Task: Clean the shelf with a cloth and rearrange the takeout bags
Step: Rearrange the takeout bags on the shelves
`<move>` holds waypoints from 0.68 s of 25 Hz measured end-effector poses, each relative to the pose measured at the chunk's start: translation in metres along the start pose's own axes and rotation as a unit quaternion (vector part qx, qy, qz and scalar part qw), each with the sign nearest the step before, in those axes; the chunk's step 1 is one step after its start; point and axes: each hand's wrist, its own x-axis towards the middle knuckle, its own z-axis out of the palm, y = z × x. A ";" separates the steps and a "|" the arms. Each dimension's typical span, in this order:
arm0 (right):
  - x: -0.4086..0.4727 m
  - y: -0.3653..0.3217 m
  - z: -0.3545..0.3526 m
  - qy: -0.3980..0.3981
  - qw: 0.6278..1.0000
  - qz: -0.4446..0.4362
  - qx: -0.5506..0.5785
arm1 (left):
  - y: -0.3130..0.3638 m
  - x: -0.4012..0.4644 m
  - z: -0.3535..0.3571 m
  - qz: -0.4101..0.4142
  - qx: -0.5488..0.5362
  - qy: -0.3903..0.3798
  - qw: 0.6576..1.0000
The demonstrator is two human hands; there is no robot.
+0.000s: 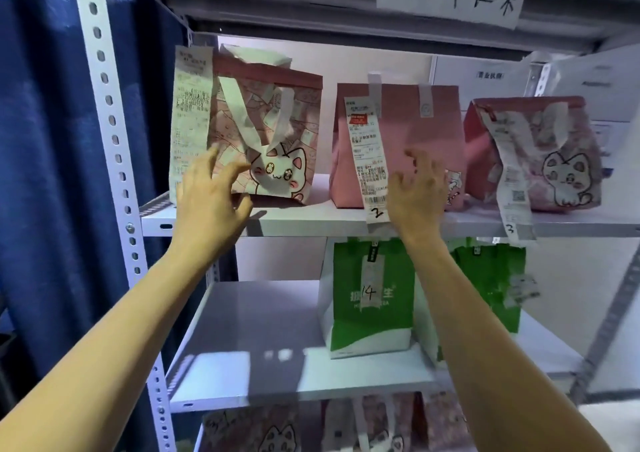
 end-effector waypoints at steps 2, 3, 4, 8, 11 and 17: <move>0.004 0.027 -0.011 -0.022 0.996 0.053 -0.069 | 0.019 -0.002 0.012 0.043 -0.034 -0.034 0.998; 0.004 0.039 -0.016 -0.034 0.993 0.070 -0.090 | 0.030 -0.004 0.019 0.056 -0.053 -0.055 0.996; 0.004 0.049 -0.019 -0.046 0.991 0.082 -0.098 | 0.040 -0.006 0.027 0.063 -0.068 -0.076 0.993; 0.004 0.071 -0.027 -0.076 0.988 0.099 -0.089 | 0.070 -0.015 0.058 0.091 -0.098 -0.147 0.980; 0.004 0.073 -0.030 -0.084 0.989 0.092 -0.082 | 0.081 -0.017 0.076 0.099 -0.082 -0.166 0.978; 0.010 0.074 -0.034 -0.105 0.985 0.105 -0.087 | 0.096 -0.013 0.090 0.096 -0.068 -0.174 0.978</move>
